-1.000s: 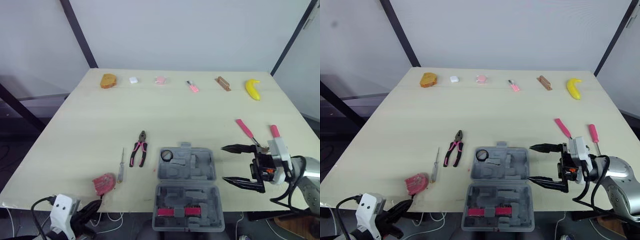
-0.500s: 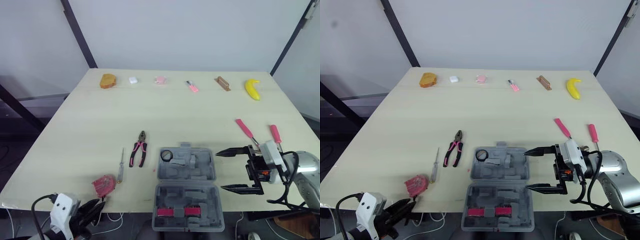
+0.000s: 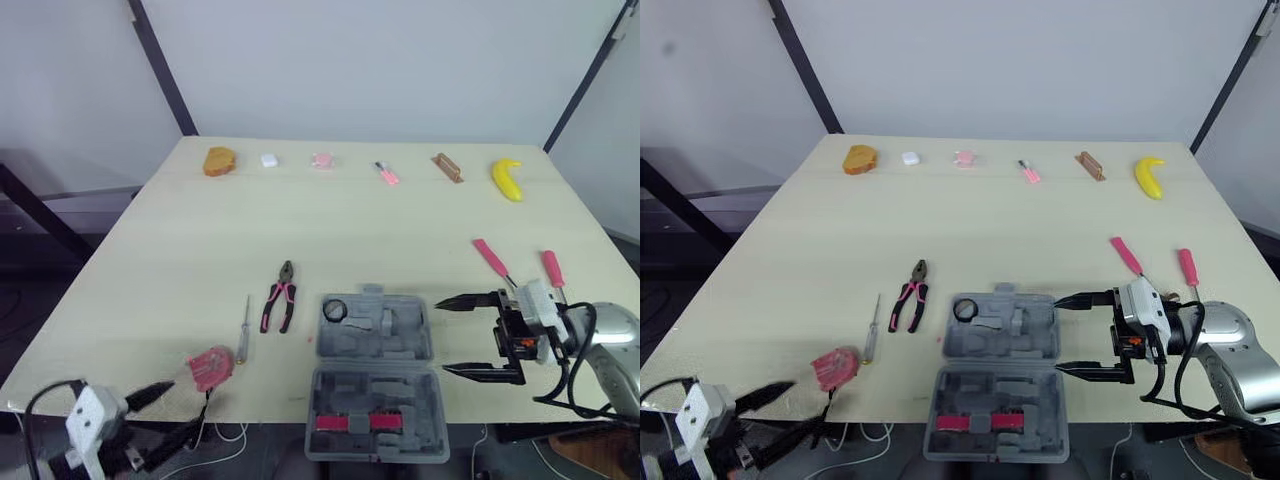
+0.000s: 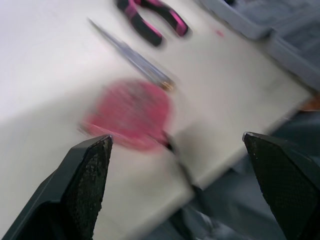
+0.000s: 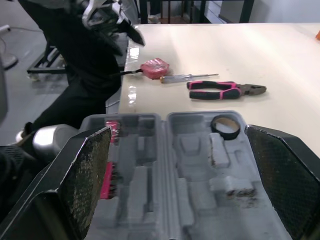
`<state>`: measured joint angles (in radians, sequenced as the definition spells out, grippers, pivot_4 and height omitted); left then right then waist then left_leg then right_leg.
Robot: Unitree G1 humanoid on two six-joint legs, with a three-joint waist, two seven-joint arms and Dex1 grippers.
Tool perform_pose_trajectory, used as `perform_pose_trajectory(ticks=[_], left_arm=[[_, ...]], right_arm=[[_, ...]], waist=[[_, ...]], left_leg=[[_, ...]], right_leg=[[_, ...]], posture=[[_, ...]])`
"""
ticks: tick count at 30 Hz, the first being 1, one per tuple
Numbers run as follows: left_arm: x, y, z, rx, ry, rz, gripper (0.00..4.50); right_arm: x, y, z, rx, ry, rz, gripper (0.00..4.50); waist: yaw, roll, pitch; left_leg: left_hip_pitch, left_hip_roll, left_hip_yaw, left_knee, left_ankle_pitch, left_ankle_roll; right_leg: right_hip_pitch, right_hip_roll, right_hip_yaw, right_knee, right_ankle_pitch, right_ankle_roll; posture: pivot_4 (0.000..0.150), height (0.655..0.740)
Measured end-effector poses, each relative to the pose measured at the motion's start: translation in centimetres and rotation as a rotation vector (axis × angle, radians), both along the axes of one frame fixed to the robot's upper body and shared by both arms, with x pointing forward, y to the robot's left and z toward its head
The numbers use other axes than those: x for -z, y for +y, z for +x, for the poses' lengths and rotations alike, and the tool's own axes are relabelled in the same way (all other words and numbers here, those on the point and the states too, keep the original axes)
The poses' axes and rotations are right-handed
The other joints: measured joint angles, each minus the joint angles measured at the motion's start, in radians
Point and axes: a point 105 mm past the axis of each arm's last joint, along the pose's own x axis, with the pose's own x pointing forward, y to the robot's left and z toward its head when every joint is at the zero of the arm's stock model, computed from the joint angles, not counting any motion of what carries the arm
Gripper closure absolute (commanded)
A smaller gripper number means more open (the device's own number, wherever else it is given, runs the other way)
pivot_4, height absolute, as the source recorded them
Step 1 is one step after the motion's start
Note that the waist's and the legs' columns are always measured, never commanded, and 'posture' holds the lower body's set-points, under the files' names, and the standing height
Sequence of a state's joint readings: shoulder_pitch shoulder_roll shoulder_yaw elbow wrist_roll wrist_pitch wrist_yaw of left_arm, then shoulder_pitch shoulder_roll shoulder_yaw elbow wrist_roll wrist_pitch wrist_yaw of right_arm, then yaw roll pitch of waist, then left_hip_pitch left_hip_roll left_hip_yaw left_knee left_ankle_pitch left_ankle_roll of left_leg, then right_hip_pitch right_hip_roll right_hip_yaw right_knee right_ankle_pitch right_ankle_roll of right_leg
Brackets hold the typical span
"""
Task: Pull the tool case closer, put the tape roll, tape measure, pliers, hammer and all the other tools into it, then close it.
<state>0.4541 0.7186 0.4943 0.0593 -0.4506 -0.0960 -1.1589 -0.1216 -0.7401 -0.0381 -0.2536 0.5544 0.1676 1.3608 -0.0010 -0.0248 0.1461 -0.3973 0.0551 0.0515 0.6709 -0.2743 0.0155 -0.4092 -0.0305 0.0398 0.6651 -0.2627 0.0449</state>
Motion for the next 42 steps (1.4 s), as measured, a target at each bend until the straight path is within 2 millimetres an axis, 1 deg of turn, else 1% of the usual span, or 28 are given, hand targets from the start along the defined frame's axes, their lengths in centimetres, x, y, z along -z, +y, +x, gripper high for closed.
perform_pose_trajectory(ticks=[2,4,5,8,11,15,17,22,27,30,31,32,39,41,42], left_arm=[[-0.1,0.0,1.0,0.039,-0.012,0.015,0.07],[0.0,-0.2,1.4,0.058,-0.013,0.017,0.07],[0.4,-0.5,1.9,0.098,-0.001,0.022,0.07],[1.2,-1.0,2.6,0.147,0.019,0.034,0.07],[2.2,-0.9,2.9,0.154,0.042,0.051,0.07],[3.1,-0.5,3.5,0.141,0.046,0.064,0.07],[3.5,-0.4,3.7,0.132,0.047,0.072,0.07],[4.4,0.1,3.4,0.125,0.064,0.094,0.07],[4.5,0.1,3.5,0.13,0.056,0.098,0.07],[4.5,0.1,3.7,0.132,0.051,0.098,0.71],[4.5,0.1,3.7,0.132,0.048,0.097,1.13],[4.5,0.0,3.8,0.132,0.046,0.095,1.38],[4.5,-0.2,3.5,0.165,0.046,0.086,1.38],[4.1,-0.6,3.6,0.19,0.03,0.071,1.38],[3.4,-1.0,3.9,0.218,0.011,0.063,1.38]], right_arm=[[-0.1,0.1,0.1,0.01,-0.004,0.004,0.0],[-0.1,0.1,0.1,0.014,-0.005,0.007,0.0],[-0.1,0.2,0.2,0.021,-0.009,0.011,0.0],[-0.3,0.3,0.3,0.03,-0.018,0.015,0.0],[-0.5,0.4,0.3,0.034,-0.027,0.02,0.0],[-1.2,0.8,0.3,0.012,-0.059,0.021,0.0],[-1.7,0.9,0.4,-0.008,-0.081,0.018,0.0],[-1.9,0.7,0.9,-0.014,-0.079,0.015,0.0],[-2.2,0.8,1.0,-0.029,-0.093,0.014,0.0],[-2.0,1.0,0.8,-0.045,-0.083,0.015,0.0],[-1.9,1.1,0.8,-0.05,-0.08,0.015,0.0],[-1.9,1.2,0.7,-0.058,-0.076,0.018,0.0],[-2.1,1.5,0.4,-0.075,-0.058,0.046,0.0],[-2.1,1.5,0.4,-0.075,-0.054,0.046,0.0],[-2.1,1.5,0.4,-0.074,-0.053,0.047,0.0]], waist=[[-0.004,0.0,0.0],[-0.007,0.0,0.0],[-0.009,0.0,0.0],[-0.011,0.0,0.0],[-0.011,0.0,0.0],[-0.01,0.0,0.0],[-0.01,0.0,0.0],[-0.01,0.0,0.0],[-0.009,0.0,0.0],[-0.008,0.0,0.0],[-0.009,0.0,0.0],[-0.009,0.0,0.0],[-0.009,0.0,0.0],[-0.008,0.0,0.0],[-0.006,0.0,0.0]], left_leg=[[0.0,0.0,0.0,0.0,0.0,0.0],[0.0,0.0,-0.001,0.0,0.0,0.0],[0.0,0.0,0.0,0.0,0.0,0.0],[0.0,0.0,0.0,0.0,0.0,0.0],[0.0,0.0,0.0,0.0,0.0,0.0],[0.0,0.0,0.0,0.0,0.0,0.0],[0.0,0.0,-0.001,0.0,0.0,0.0],[0.0,0.0,-0.001,0.0,0.0,0.0],[0.0,0.0,-0.001,0.0,0.0,0.0],[0.0,0.0,-0.001,0.0,0.0,0.0],[0.0,0.0,-0.001,0.0,0.0,0.0],[0.0,0.0,-0.001,0.0,0.0,0.0],[0.0,0.0,-0.001,0.0,0.0,0.0],[0.0,0.0,-0.001,0.0,0.0,0.0],[0.0,0.0,-0.001,0.0,0.0,0.0]], right_leg=[[0.0,-0.001,0.001,-0.001,0.0,0.0],[0.0,-0.001,0.002,-0.001,0.0,0.001],[0.0,-0.001,0.001,-0.001,0.0,0.001],[0.0,0.0,0.001,0.0,0.0,0.0],[0.0,0.0,0.001,0.0,0.0,0.0],[0.0,0.0,0.001,0.0,0.0,0.001],[0.0,-0.001,0.001,0.0,0.0,0.001],[0.0,-0.001,0.001,0.0,0.0,0.0],[0.0,-0.001,0.0,0.001,0.0,0.0],[0.0,-0.001,0.0,0.001,0.0,0.0],[0.0,-0.001,0.0,0.001,0.0,0.0],[0.0,-0.001,0.0,0.001,0.0,0.0],[0.0,-0.001,0.0,0.002,0.0,0.0],[0.0,-0.001,0.0,0.002,0.0,0.0],[0.0,-0.001,0.0,0.002,0.0,0.0]], posture=[[0.15,0.74],[0.15,0.74],[0.15,0.74],[0.15,0.74],[0.15,0.74],[0.15,0.74],[0.15,0.74],[0.15,0.74],[0.15,0.74],[0.15,0.74],[0.15,0.74],[0.15,0.74],[0.15,0.74],[0.15,0.74],[0.15,0.74]])
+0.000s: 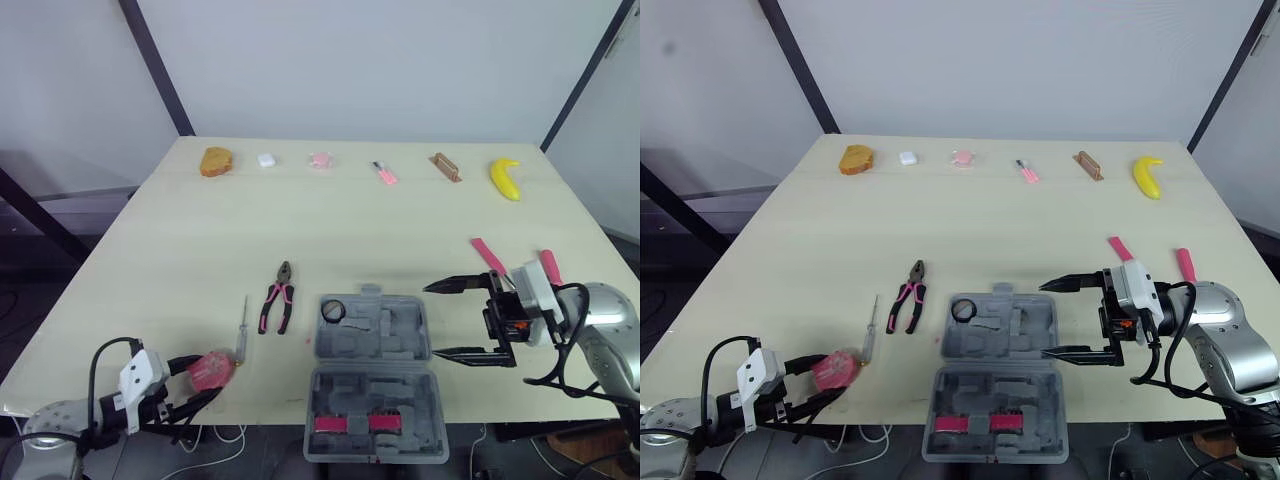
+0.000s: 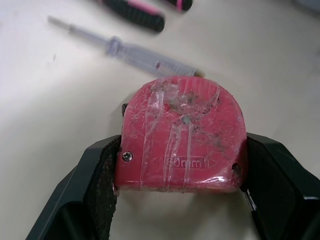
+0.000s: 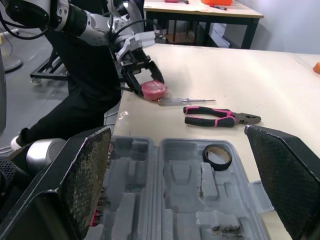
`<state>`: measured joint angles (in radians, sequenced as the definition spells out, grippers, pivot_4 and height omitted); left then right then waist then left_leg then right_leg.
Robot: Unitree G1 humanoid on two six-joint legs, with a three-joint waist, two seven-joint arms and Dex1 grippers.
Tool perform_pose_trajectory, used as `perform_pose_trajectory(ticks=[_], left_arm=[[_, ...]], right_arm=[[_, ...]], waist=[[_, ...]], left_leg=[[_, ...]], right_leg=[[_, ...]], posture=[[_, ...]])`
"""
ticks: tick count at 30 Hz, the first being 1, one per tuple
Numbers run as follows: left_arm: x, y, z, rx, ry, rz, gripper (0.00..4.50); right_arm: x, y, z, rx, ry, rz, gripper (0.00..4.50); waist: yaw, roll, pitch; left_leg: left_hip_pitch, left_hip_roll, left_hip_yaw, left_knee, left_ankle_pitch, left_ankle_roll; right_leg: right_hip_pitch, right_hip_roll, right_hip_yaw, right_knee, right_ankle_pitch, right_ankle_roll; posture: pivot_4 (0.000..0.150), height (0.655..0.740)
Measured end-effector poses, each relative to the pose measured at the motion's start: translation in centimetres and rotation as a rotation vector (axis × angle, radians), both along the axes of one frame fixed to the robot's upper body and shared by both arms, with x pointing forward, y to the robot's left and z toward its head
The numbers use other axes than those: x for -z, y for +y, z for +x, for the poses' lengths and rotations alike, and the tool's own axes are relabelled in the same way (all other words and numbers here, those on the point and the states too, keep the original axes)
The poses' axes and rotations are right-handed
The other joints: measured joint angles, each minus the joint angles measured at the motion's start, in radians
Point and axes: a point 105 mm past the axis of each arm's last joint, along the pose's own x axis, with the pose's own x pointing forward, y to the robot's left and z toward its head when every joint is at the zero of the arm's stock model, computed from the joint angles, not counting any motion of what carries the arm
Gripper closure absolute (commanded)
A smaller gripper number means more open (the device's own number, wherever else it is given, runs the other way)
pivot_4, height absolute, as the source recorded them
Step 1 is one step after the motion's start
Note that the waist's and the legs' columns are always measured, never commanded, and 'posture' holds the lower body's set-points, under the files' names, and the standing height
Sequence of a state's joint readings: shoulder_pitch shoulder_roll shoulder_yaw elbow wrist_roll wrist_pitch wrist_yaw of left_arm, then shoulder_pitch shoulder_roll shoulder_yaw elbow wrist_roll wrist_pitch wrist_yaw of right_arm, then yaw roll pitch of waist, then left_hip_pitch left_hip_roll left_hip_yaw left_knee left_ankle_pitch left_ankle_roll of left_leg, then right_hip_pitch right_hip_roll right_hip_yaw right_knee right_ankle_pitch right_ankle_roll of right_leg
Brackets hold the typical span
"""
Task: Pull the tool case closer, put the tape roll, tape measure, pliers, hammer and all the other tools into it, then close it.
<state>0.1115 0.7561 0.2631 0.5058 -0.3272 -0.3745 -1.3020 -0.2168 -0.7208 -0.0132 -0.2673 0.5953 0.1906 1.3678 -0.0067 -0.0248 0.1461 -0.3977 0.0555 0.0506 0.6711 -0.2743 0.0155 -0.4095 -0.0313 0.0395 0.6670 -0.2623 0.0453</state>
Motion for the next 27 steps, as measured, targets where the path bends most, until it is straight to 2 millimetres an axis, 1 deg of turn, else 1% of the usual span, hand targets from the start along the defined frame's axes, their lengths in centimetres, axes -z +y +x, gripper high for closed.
perform_pose_trajectory(ticks=[1,2,3,4,5,6,8,11,14,15,18,19,20,21,22,24,25,27], left_arm=[[-0.7,-0.2,0.4,0.02,-0.018,-0.003,1.38],[-1.9,-0.4,1.2,0.049,-0.039,-0.007,1.38],[-4.0,-0.7,2.3,0.091,-0.083,0.001,1.38],[-4.5,-0.7,2.5,0.102,-0.095,0.005,1.38],[-6.5,-1.6,3.3,0.173,-0.118,0.008,1.38],[-7.2,-2.1,3.6,0.202,-0.129,0.011,1.38],[-9.2,-4.5,4.6,0.324,-0.155,0.01,1.38],[-11.1,-8.1,5.6,0.446,-0.181,-0.007,1.38],[-11.6,-11.2,6.2,0.525,-0.178,-0.053,1.38],[-11.7,-12.9,6.6,0.557,-0.179,-0.085,1.38],[-11.5,-16.3,6.9,0.64,-0.169,-0.127,1.38],[-11.7,-17.4,7.2,0.653,-0.173,-0.151,1.38],[-12.1,-19.1,7.4,0.688,-0.189,-0.169,1.38],[-12.2,-19.3,7.4,0.696,-0.193,-0.172,1.38],[-12.4,-20.1,7.7,0.711,-0.201,-0.166,1.38],[-12.9,-22.0,8.3,0.746,-0.241,-0.168,1.38],[-13.1,-23.2,8.5,0.774,-0.258,-0.161,1.38],[-13.2,-24.5,8.6,0.81,-0.275,-0.148,1.38]], right_arm=[[0.0,0.0,0.0,0.001,0.002,0.0,0.0],[0.0,0.0,0.0,0.004,0.013,0.002,0.0],[0.1,0.0,0.1,0.01,0.034,0.007,0.0],[0.1,0.0,0.1,0.012,0.039,0.009,0.0],[0.0,0.1,0.2,0.031,0.075,0.025,0.0],[0.0,0.2,0.2,0.036,0.084,0.028,0.0],[-0.2,0.4,0.5,0.069,0.135,0.048,0.0],[-0.2,0.4,0.8,0.118,0.206,0.057,0.0],[0.0,0.2,1.0,0.182,0.272,0.055,0.0],[0.5,-0.2,1.1,0.227,0.31,0.043,0.0],[1.9,-0.5,1.1,0.309,0.401,0.0,0.0],[2.5,-0.7,1.1,0.349,0.432,-0.024,0.0],[3.1,-0.9,1.2,0.403,0.474,-0.051,0.0],[3.2,-0.9,1.2,0.412,0.478,-0.056,0.0],[3.4,-1.0,1.1,0.436,0.529,-0.055,0.0],[3.4,-0.9,1.0,0.459,0.64,-0.032,0.0],[2.9,-0.6,0.9,0.45,0.7,0.004,0.0],[1.9,0.0,0.7,0.424,0.767,0.049,0.0]], waist=[[0.002,0.0,0.0],[0.005,0.0,0.0],[0.007,-0.001,0.0],[0.007,-0.001,0.0],[0.007,0.0,0.0],[0.007,0.0,0.0],[0.008,0.0,0.001],[0.009,0.0,0.001],[0.005,0.0,0.001],[0.006,0.0,0.001],[0.008,0.0,0.001],[0.009,0.0,0.001],[0.009,0.0,0.001],[0.006,0.0,0.001],[0.001,0.0,0.001],[0.003,0.0,0.001],[0.004,0.0,0.001],[0.002,0.0,0.001]], left_leg=[[0.0,0.0,0.0,0.0,0.0,0.0],[-0.001,0.0,0.0,0.001,0.0,0.0],[-0.001,0.0,-0.001,0.002,0.0,0.0],[-0.001,0.0,0.0,0.002,0.0,0.0],[-0.001,0.0,0.0,0.002,0.0,0.0],[-0.001,0.0,0.0,0.002,0.0,0.0],[-0.001,-0.001,0.0,0.002,0.0,0.0],[-0.001,-0.001,0.0,0.002,0.0,0.0],[-0.001,-0.001,0.0,0.002,0.0,0.0],[-0.001,-0.001,0.0,0.002,0.0,0.0],[-0.002,-0.001,-0.001,0.003,0.0,0.0],[-0.002,-0.001,-0.001,0.003,0.0,0.0],[-0.002,-0.001,-0.001,0.004,0.0,0.0],[-0.002,-0.001,-0.001,0.004,0.0,0.0],[-0.002,-0.001,-0.002,0.004,0.0,0.0],[-0.003,-0.001,-0.002,0.005,0.0,0.0],[-0.003,-0.002,-0.002,0.006,0.0,0.0],[-0.003,-0.002,-0.002,0.006,0.0,0.0]], right_leg=[[0.0,0.0,-0.001,0.0,0.0,0.0],[0.0,0.0,-0.001,0.001,0.0,0.0],[0.0,0.0,-0.002,0.002,0.0,0.0],[0.0,0.0,-0.001,0.002,0.0,0.0],[0.0,0.0,0.0,0.002,0.0,0.0],[0.0,0.0,0.0,0.002,0.0,0.0],[0.0,0.0,0.0,0.002,0.0,0.0],[0.0,0.001,0.001,0.002,0.0,0.0],[0.0,0.002,0.001,0.003,0.0,0.0],[0.0,0.002,0.001,0.003,0.0,0.0],[0.0,0.002,0.001,0.003,0.0,0.0],[0.0,0.003,0.001,0.003,0.0,0.0],[0.0,0.003,0.001,0.003,0.0,0.0],[0.0,0.003,0.002,0.003,0.0,0.0],[0.0,0.004,0.002,0.003,0.0,0.0],[0.0,0.004,0.002,0.003,0.0,0.0],[0.0,0.004,0.002,0.003,0.0,0.0],[0.0,0.004,0.002,0.003,0.0,0.0]], posture=[[0.15,0.74],[0.15,0.74],[0.15,0.74],[0.15,0.74],[0.15,0.74],[0.15,0.74],[0.15,0.74],[0.15,0.74],[0.15,0.74],[0.15,0.74],[0.15,0.74],[0.15,0.74],[0.15,0.74],[0.15,0.74],[0.15,0.74],[0.15,0.74],[0.15,0.74],[0.15,0.74]])
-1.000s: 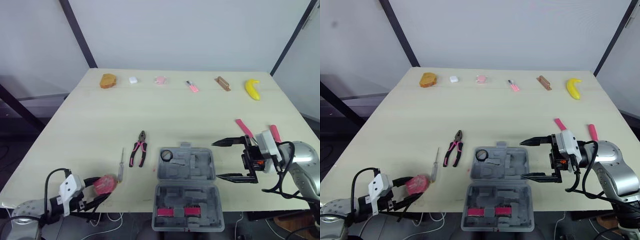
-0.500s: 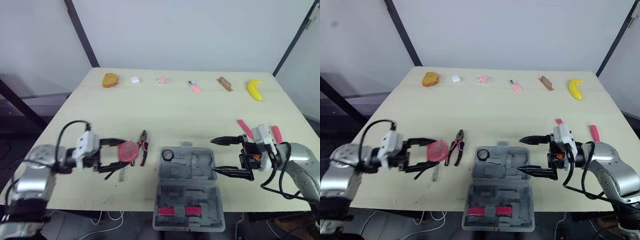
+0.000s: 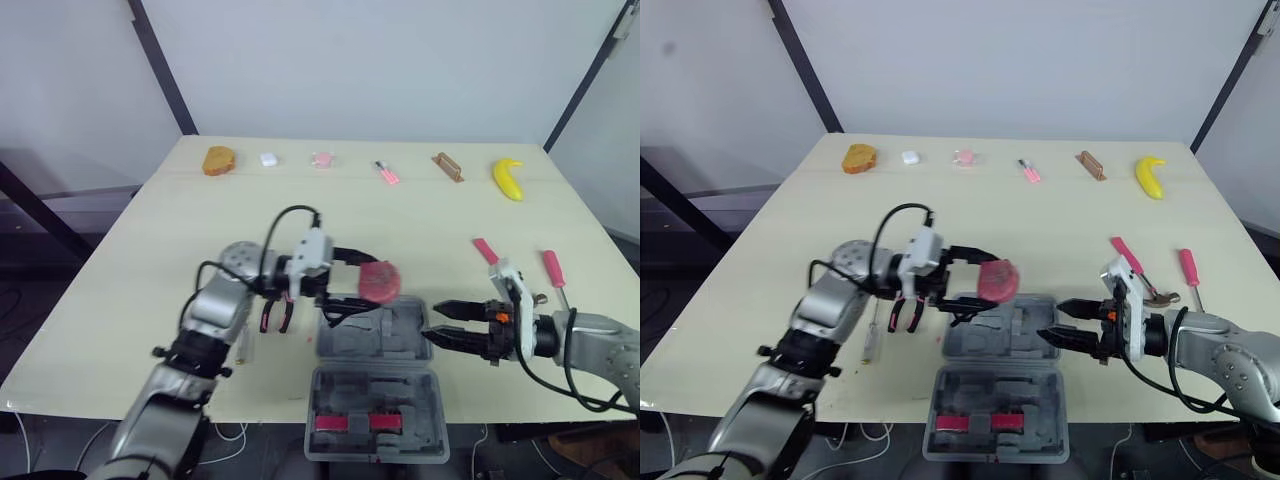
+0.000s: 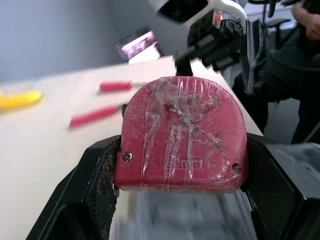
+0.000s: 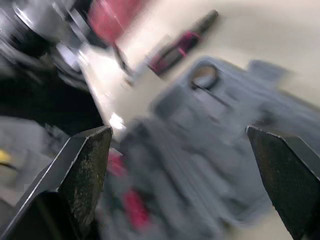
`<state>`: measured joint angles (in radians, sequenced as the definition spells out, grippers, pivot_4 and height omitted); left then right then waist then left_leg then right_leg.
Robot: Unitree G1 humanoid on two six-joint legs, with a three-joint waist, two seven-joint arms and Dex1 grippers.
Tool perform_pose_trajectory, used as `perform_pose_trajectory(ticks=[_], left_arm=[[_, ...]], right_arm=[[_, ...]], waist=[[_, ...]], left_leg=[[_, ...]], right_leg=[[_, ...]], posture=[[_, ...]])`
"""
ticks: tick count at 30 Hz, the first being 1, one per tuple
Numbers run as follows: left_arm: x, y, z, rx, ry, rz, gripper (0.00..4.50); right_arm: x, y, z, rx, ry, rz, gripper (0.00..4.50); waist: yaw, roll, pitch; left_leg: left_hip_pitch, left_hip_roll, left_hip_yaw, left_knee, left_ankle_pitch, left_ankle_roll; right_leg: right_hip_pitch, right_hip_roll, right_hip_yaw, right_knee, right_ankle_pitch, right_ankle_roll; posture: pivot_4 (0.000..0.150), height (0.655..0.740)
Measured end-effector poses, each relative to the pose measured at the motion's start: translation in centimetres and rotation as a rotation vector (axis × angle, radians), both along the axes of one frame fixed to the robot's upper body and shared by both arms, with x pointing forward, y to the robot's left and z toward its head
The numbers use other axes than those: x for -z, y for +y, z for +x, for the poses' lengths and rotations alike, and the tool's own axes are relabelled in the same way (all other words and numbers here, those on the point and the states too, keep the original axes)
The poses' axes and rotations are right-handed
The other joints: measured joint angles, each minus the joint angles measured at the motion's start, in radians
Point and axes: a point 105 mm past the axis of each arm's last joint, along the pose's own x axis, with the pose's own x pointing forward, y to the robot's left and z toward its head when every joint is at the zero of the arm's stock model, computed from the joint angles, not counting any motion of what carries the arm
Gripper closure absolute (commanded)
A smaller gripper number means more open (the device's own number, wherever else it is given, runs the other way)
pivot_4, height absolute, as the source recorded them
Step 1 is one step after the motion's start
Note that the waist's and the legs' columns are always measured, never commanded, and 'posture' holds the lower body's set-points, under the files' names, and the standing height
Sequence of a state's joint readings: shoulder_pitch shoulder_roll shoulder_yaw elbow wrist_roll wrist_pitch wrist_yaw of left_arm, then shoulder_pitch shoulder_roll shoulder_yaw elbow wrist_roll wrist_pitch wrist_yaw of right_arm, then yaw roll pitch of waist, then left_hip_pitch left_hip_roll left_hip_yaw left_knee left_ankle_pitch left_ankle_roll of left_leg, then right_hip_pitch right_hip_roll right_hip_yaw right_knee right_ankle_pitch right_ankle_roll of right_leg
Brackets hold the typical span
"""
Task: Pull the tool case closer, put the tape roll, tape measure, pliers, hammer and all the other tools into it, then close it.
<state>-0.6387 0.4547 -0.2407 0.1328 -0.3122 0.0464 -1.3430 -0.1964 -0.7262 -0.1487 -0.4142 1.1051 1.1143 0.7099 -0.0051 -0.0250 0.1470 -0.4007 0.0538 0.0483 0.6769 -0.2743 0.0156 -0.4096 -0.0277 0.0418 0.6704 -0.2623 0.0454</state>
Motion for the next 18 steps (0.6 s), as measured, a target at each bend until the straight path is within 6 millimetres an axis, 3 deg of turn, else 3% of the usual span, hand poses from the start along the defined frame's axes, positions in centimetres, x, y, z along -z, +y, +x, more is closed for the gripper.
perform_pose_trajectory(ticks=[10,18], left_arm=[[2.3,-2.2,0.5,0.049,-0.043,0.066,1.38],[2.4,-3.4,0.6,0.051,-0.071,0.06,1.38]], right_arm=[[-1.0,1.0,0.7,0.182,0.177,0.14,0.0],[0.2,1.5,0.7,0.284,0.307,0.139,3.25]], waist=[[-0.005,0.0,0.0],[-0.008,0.0,0.0]], left_leg=[[-0.001,0.0,-0.002,0.0,0.0,0.0],[-0.002,0.0,-0.002,0.0,0.0,0.0]], right_leg=[[0.0,0.0,0.0,-0.001,0.0,0.0],[0.0,0.001,0.0,-0.001,0.0,0.0]], posture=[[0.15,0.74],[0.15,0.74]])
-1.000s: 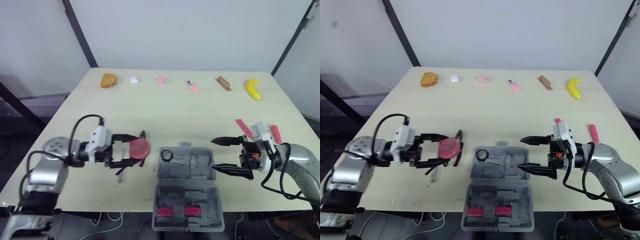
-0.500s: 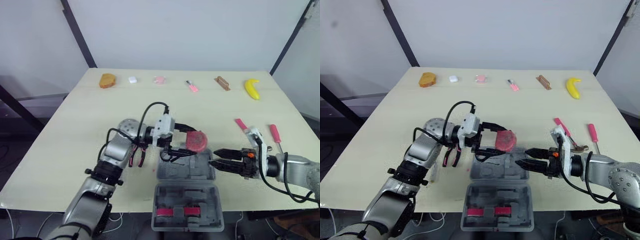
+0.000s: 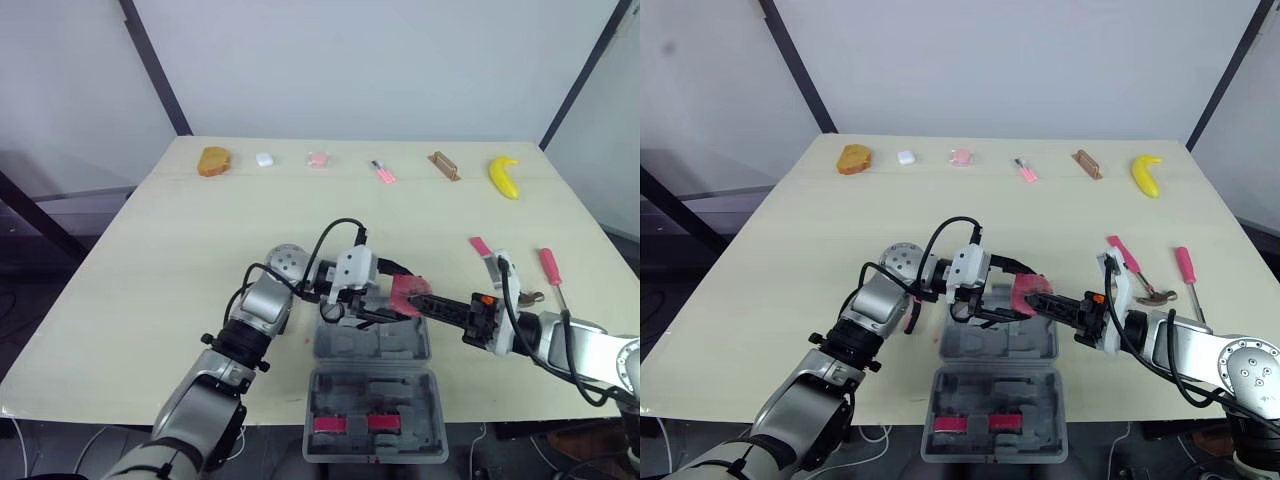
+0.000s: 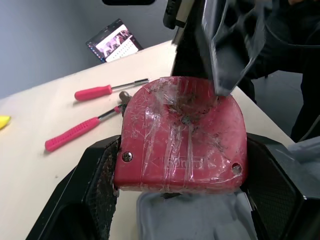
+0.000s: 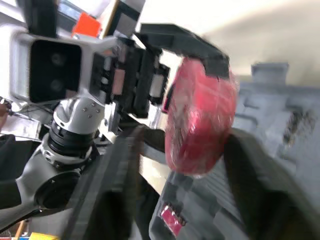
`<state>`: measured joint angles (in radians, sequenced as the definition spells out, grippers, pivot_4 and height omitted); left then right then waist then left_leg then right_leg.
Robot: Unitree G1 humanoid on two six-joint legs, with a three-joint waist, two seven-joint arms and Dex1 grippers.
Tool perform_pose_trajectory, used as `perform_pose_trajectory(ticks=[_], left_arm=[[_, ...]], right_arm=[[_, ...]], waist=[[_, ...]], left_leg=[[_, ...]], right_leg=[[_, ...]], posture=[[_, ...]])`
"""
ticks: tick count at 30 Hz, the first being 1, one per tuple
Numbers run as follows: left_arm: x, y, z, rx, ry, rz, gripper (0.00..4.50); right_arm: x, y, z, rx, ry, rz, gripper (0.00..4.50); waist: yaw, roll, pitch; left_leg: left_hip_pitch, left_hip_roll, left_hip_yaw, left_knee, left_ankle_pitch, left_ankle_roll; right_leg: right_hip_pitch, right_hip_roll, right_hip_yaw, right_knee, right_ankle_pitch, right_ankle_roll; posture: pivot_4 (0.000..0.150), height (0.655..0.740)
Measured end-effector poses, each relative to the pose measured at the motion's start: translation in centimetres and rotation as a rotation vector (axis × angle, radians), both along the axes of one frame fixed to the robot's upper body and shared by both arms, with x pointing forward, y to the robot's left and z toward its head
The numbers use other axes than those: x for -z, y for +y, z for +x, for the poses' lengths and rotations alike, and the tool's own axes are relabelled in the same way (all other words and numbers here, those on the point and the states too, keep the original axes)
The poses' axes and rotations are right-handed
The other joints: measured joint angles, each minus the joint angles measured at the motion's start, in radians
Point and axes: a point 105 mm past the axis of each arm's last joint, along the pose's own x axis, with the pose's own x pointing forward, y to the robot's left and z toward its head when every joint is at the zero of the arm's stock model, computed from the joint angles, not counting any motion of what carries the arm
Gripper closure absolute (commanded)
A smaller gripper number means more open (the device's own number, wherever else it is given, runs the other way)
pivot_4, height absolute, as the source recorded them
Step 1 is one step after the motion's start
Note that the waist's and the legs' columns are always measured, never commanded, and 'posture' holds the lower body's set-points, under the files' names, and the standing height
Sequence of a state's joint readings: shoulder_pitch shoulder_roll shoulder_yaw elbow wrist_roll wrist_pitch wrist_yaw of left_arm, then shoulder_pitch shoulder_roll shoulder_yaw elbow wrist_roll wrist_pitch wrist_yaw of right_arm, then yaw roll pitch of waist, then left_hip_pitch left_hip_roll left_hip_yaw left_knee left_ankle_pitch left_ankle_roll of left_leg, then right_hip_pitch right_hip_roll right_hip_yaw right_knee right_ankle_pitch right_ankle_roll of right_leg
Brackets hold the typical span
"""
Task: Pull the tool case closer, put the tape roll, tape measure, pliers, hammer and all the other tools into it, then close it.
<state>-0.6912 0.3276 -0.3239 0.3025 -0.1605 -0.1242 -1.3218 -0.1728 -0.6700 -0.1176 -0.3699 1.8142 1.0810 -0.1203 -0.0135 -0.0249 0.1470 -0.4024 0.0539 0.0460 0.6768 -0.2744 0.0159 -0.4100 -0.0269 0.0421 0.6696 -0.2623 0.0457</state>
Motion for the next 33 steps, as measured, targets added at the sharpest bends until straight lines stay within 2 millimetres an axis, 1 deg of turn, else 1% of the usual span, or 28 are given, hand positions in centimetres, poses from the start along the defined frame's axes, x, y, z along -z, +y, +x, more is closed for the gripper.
perform_pose_trajectory(ticks=[1,2,5,7,8,11,14,15,18,20,23,24,26,27,31,33], left_arm=[[0.1,0.0,0.0,-0.003,0.001,0.001,1.38],[0.1,0.1,0.1,-0.012,-0.003,-0.003,1.38],[0.4,0.2,0.1,-0.023,0.01,0.003,1.38],[0.7,0.3,0.1,-0.029,0.026,0.0,0.37],[0.7,0.3,0.0,-0.031,0.037,-0.007,0.04],[0.4,0.4,-0.1,-0.024,0.046,-0.018,0.0],[0.2,1.4,-0.2,-0.014,0.066,-0.016,0.0],[0.0,2.0,-0.3,-0.011,0.077,-0.023,0.0],[-0.5,4.6,-1.0,-0.003,0.125,-0.037,0.0],[-0.3,5.5,-1.8,0.02,0.14,-0.014,0.0],[0.2,6.5,-2.9,0.044,0.148,0.033,0.0],[0.5,7.3,-3.7,0.052,0.155,0.071,0.0],[0.5,7.7,-4.0,0.051,0.163,0.077,0.0],[0.4,7.7,-4.7,0.067,0.168,0.077,0.0],[-0.3,7.9,-6.2,0.108,0.17,0.089,0.0],[-0.5,7.9,-6.4,0.11,0.173,0.09,0.0]], right_arm=[[0.0,0.1,0.0,0.003,0.007,0.009,3.8],[0.0,0.1,0.2,0.015,0.022,0.025,4.03],[0.3,0.3,0.3,0.03,0.058,0.042,4.04],[0.5,0.3,0.3,0.028,0.068,0.036,4.04],[0.6,0.3,0.3,0.027,0.07,0.028,4.04],[0.6,0.0,0.2,0.023,0.066,0.012,4.04],[1.2,-0.8,-0.5,0.012,0.088,0.018,4.04],[1.6,-1.5,-0.9,0.013,0.106,0.015,4.04],[3.3,-4.4,-1.7,0.055,0.168,-0.03,4.04],[4.0,-5.6,-2.2,0.058,0.189,-0.055,4.04],[5.5,-6.7,-3.1,0.05,0.234,-0.076,4.04],[7.2,-8.1,-3.7,0.079,0.296,-0.103,4.04],[8.2,-8.7,-4.0,0.093,0.324,-0.123,4.04],[8.7,-9.1,-4.1,0.099,0.332,-0.136,4.04],[9.6,-9.2,-4.4,0.088,0.343,-0.143,4.04],[10.0,-9.0,-4.5,0.086,0.352,-0.143,4.04]], waist=[[0.0,0.0,0.0],[0.0,0.0,0.0],[0.0,0.0,0.0],[0.0,0.0,0.0],[0.0,0.0,0.0],[0.002,0.0,0.0],[0.002,0.0,0.0],[0.002,0.0,0.0],[0.0,0.0,0.0],[0.001,0.0,0.0],[0.002,0.0,0.0],[0.002,0.0,0.0],[0.003,0.0,0.0],[0.003,0.0,0.0],[0.003,0.0,0.0],[0.003,0.001,0.0]], left_leg=[[0.0,0.0,0.0,0.0,0.0,0.0],[0.0,0.0,0.0,0.0,0.0,0.0],[0.0,0.0,0.0,0.0,0.0,0.0],[0.0,0.0,0.0,0.0,0.0,0.0],[-0.001,0.0,0.0,0.0,0.0,0.0],[-0.001,0.0,0.0,0.0,0.0,0.0],[-0.002,0.0,-0.001,0.0,0.0,0.0],[-0.002,0.001,-0.001,0.0,0.0,0.0],[-0.002,0.001,-0.001,-0.001,-0.001,0.001],[-0.002,0.001,-0.001,-0.001,-0.001,0.001],[-0.002,0.001,-0.001,-0.001,-0.001,0.001],[-0.002,0.001,0.0,-0.001,-0.001,0.002],[-0.002,0.001,0.0,-0.001,-0.001,0.002],[-0.002,0.001,0.0,-0.001,-0.001,0.002],[-0.002,0.001,-0.001,-0.001,-0.001,0.002],[-0.002,0.001,0.0,-0.001,-0.001,0.002]], right_leg=[[0.0,0.0,0.0,0.0,0.0,0.0],[0.0,0.0,0.0,0.0,0.0,0.0],[0.0,0.0,0.0,0.0,0.0,0.0],[0.0,0.0,0.0,-0.001,0.0,0.0],[0.0,0.0,0.0,-0.001,0.0,0.0],[0.0,0.0,0.0,-0.001,0.0,0.0],[0.0,0.0,-0.001,-0.002,0.0,0.0],[0.0,0.0,-0.001,-0.003,0.0,0.0],[0.0,0.0,-0.001,-0.004,0.0,0.0],[0.0,0.0,-0.001,-0.004,0.0,0.0],[0.0,0.0,-0.001,-0.005,0.0,0.0],[0.0,0.0,-0.001,-0.005,0.0,0.0],[0.0,0.0,-0.001,-0.005,0.0,0.0],[0.0,0.0,0.0,-0.005,0.0,0.0],[0.0,0.0,0.0,-0.005,0.0,0.0],[0.0,0.0,0.0,-0.005,0.0,0.001]], posture=[[0.15,0.74],[0.15,0.74],[0.15,0.74],[0.15,0.74],[0.15,0.74],[0.15,0.74],[0.15,0.74],[0.15,0.74],[0.15,0.74],[0.15,0.74],[0.15,0.74],[0.15,0.74],[0.15,0.74],[0.15,0.74],[0.15,0.74],[0.15,0.74]])
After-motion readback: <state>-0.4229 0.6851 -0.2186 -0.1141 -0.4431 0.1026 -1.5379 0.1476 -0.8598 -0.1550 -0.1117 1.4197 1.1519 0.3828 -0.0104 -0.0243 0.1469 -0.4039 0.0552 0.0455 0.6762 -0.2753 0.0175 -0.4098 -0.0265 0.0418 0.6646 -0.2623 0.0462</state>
